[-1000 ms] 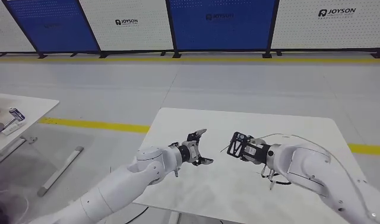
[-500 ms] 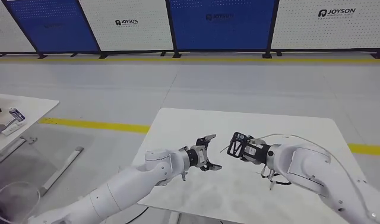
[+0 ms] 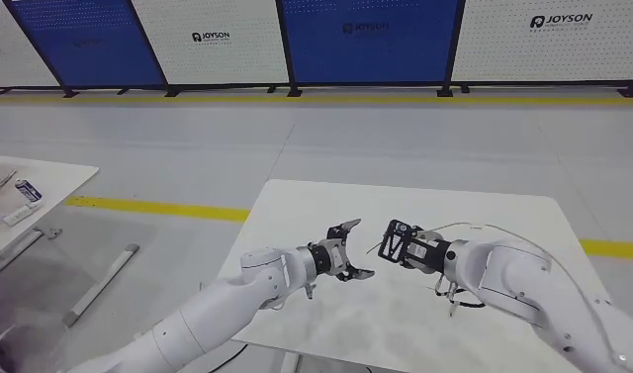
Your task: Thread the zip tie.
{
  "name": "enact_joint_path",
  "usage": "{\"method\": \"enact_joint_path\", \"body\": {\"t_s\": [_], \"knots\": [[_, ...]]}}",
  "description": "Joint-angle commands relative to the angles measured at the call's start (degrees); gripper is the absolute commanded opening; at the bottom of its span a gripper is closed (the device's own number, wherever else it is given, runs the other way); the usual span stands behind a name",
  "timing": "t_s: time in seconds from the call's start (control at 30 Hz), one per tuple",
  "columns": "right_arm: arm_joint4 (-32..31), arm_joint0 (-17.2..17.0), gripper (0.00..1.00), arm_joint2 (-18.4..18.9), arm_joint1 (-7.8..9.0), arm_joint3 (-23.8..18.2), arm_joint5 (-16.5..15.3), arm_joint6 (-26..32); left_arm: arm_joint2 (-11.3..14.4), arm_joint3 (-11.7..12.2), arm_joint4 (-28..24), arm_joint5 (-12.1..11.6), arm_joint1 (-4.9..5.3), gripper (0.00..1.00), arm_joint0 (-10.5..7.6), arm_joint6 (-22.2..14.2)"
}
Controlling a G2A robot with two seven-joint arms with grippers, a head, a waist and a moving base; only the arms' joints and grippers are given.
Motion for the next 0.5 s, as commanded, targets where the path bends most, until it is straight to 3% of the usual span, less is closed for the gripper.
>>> {"method": "enact_joint_path", "body": {"t_s": [0.0, 0.3, 0.47], "knots": [[0.0, 0.0, 0.0, 0.0, 0.0, 0.0, 0.0, 0.0, -1.2, 0.5, 0.0, 0.0, -1.3, 1.0, 0.13, 3.1], [0.0, 0.0, 0.0, 0.0, 0.0, 0.0, 0.0, 0.0, -1.2, 0.5, 0.0, 0.0, -1.3, 1.0, 0.13, 3.1], [0.0, 0.0, 0.0, 0.0, 0.0, 0.0, 0.0, 0.0, -1.8, 0.0, 0.0, 0.0, -2.06, 1.0, 0.93, 2.5]]}}
